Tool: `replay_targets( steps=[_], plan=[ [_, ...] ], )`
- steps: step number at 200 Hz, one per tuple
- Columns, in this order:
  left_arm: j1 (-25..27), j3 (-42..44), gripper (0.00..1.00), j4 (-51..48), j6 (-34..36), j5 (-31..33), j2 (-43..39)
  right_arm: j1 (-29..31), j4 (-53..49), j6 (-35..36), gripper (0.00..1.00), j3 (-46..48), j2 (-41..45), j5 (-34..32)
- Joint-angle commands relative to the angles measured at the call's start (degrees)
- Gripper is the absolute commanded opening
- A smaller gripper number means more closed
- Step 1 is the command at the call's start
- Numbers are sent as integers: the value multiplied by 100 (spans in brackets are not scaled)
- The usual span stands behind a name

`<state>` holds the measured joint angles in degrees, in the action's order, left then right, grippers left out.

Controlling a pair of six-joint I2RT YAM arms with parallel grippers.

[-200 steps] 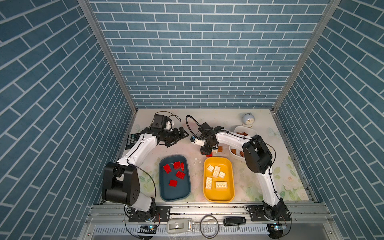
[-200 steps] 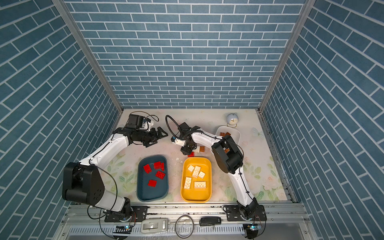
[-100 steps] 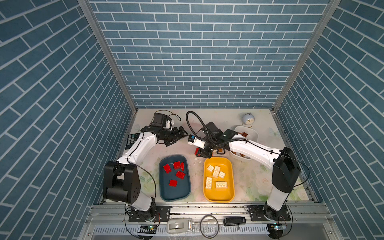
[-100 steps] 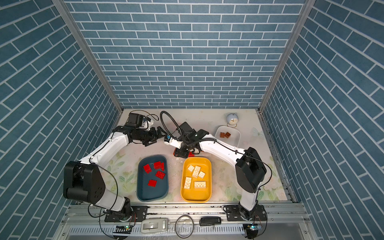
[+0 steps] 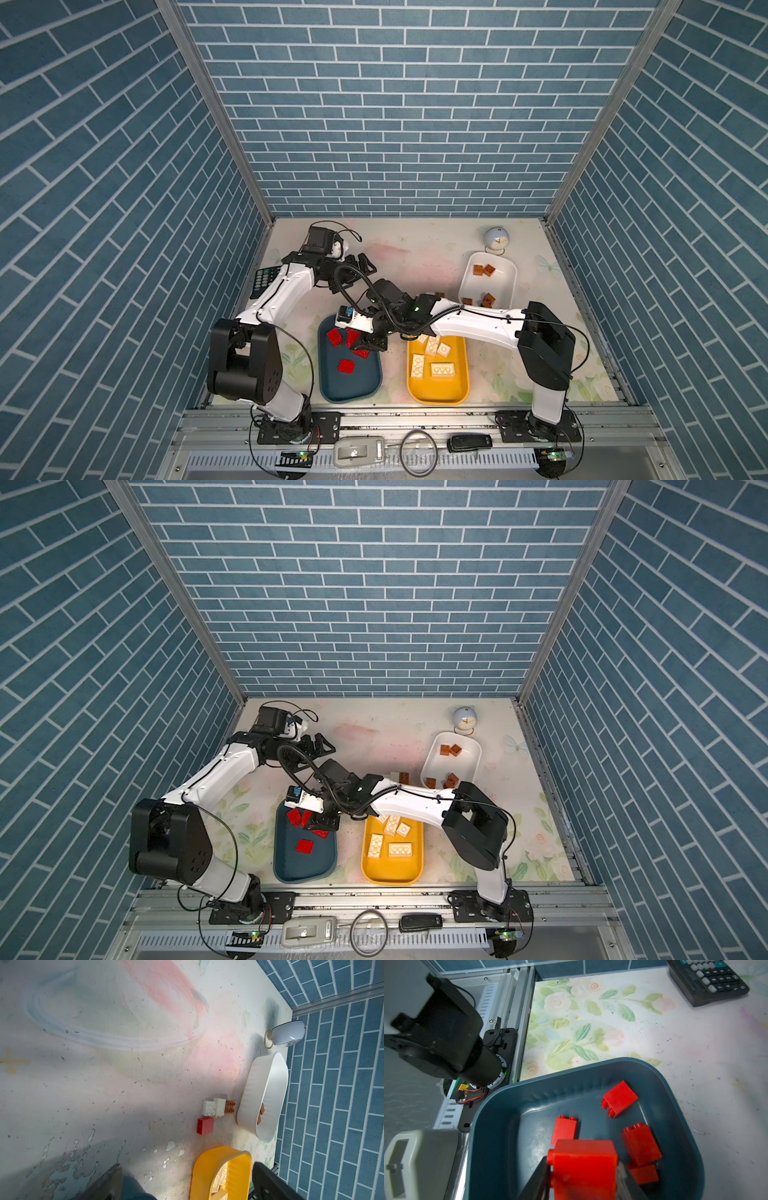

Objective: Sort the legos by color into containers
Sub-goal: 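Carry the red brick into the teal tray and release it, then move the right gripper back over the pile toward a white brick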

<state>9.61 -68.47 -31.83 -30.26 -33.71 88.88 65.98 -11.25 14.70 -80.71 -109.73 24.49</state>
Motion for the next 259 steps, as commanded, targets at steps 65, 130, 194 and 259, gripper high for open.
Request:
replay_targets(
  steps=[65,130,194,259],
  plan=[
    [-38,7,98,147,-27,-113,40,-45,299,-174,65,-109,-191,-168],
    [-38,59,99,203,-45,-127,22,-725,-1818,-1375,64,275,1276,-757],
    [-38,201,98,356,-112,-127,55,-1630,-2797,-3224,60,461,1647,-1405],
    [-37,176,98,319,-95,-129,42,-1895,-2450,-4688,60,25,514,-2487]
  ],
)
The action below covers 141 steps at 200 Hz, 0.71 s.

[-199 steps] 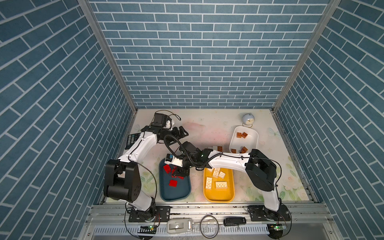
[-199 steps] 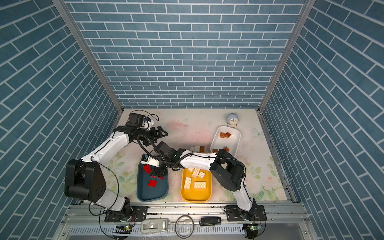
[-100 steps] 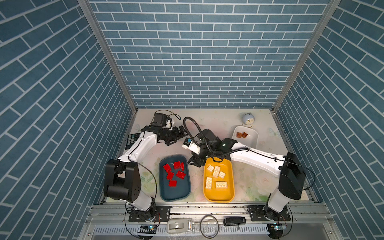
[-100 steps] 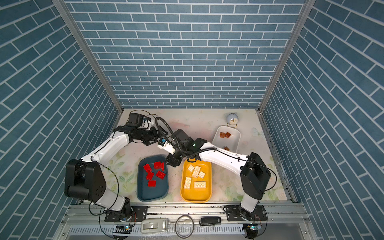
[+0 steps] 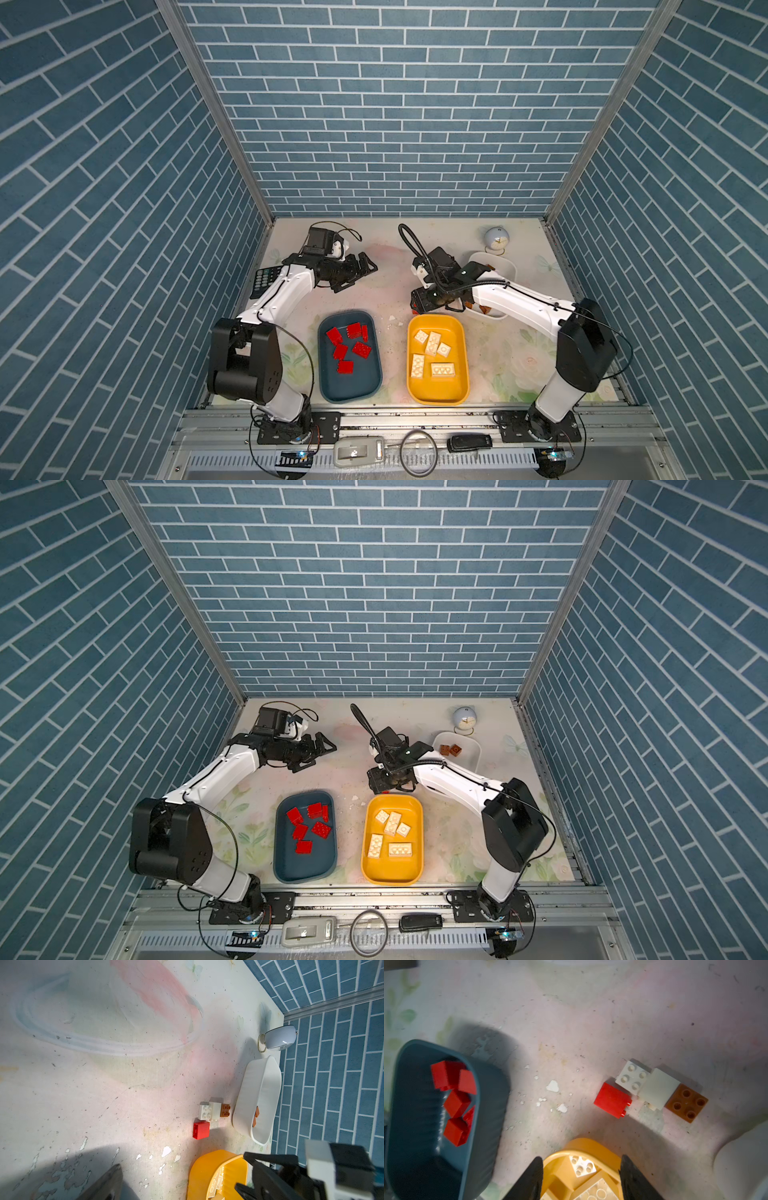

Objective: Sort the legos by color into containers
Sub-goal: 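Move the right gripper back over the pile toward a white brick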

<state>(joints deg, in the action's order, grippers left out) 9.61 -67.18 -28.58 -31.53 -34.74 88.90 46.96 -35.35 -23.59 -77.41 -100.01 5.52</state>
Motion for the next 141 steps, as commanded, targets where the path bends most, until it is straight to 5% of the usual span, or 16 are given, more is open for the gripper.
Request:
replay_targets(
  steps=[1,141],
  plan=[
    [-38,47,99,-7,32,-25,40,6,-36,-875,60,-317,-467,-593],
    [-38,56,98,8,59,-24,84,-125,-160,-1099,60,-1336,-2102,-962]
  ],
)
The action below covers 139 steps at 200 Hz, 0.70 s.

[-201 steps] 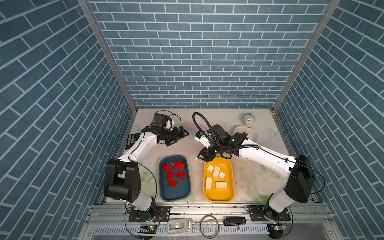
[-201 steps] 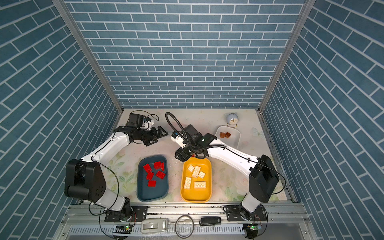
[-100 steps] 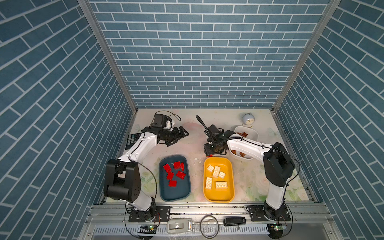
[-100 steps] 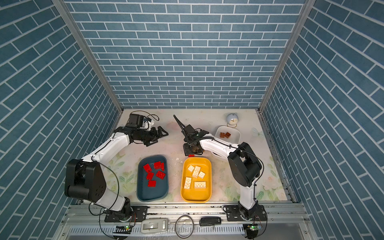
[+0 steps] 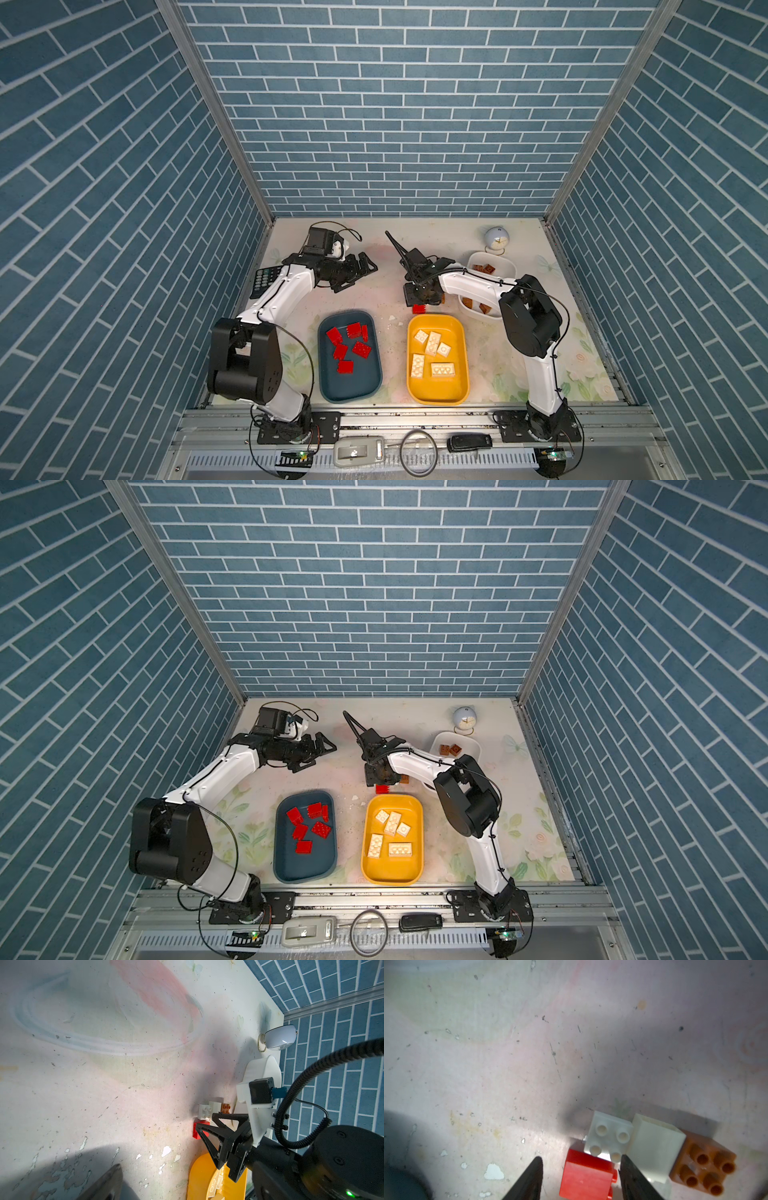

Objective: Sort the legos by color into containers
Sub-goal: 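Move the right gripper back over the pile toward a white brick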

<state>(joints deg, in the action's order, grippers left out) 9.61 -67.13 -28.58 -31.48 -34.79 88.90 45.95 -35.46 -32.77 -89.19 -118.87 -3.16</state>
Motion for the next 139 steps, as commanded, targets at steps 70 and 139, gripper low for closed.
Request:
replay_targets(
  steps=[70,139],
  plan=[
    [-38,43,98,-68,106,-4,83,-23,29,-11,59,-403,-427,331],
    [-38,-45,98,-71,99,-15,160,-9,-20,402,58,-399,66,-27]
  ],
)
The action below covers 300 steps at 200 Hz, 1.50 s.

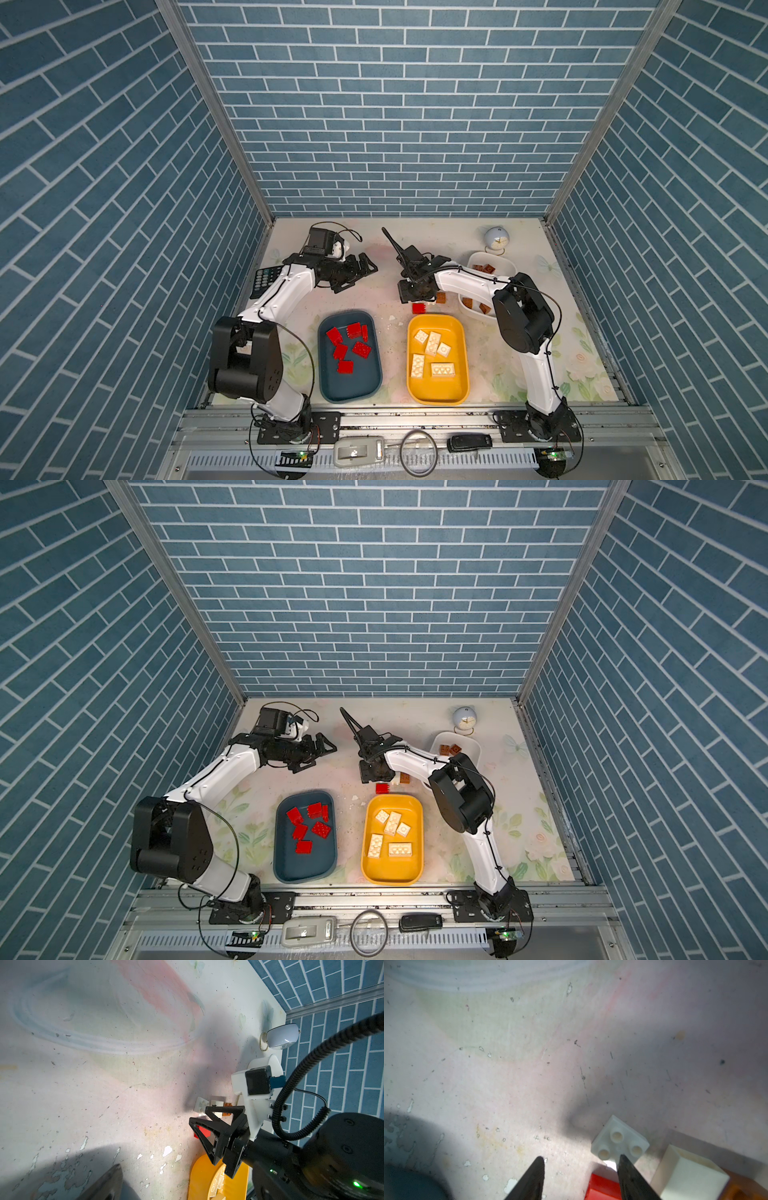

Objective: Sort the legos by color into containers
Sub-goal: 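Move the right gripper back over the pile toward a white brick, then lower the right gripper and grasp the white 2x2 brick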

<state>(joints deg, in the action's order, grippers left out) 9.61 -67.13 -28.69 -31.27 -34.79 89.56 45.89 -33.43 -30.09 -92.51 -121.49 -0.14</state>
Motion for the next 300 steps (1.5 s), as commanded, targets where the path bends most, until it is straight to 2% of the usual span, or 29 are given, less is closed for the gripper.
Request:
replay_targets(
  steps=[1,43,82,127,182,224,258,285,300],
  plan=[
    [-33,-45,98,-64,77,-13,100,3,-233,125,58,-62,332,-346],
    [-38,-90,98,-47,63,-20,158,-35,-509,-487,59,92,330,-671],
    [-38,-116,98,-87,97,-26,159,-124,-235,-1070,62,42,77,-73],
    [-38,-105,99,-121,125,-20,146,-150,-348,-1190,63,-188,-234,-118],
    [-38,-93,98,-84,103,-28,158,-142,-437,-1014,57,-361,-619,-512],
    [-38,-87,99,-75,103,-43,155,-64,-683,-536,51,-720,-868,-1061],
    [-38,-87,99,-59,95,-47,160,60,-805,-241,42,-830,-937,-1289],
    [-37,-83,98,-50,98,-50,179,128,-847,-243,42,-721,-877,-1268],
    [-37,-88,98,-49,102,-50,180,148,-849,-307,45,-588,-801,-1262]
  ],
)
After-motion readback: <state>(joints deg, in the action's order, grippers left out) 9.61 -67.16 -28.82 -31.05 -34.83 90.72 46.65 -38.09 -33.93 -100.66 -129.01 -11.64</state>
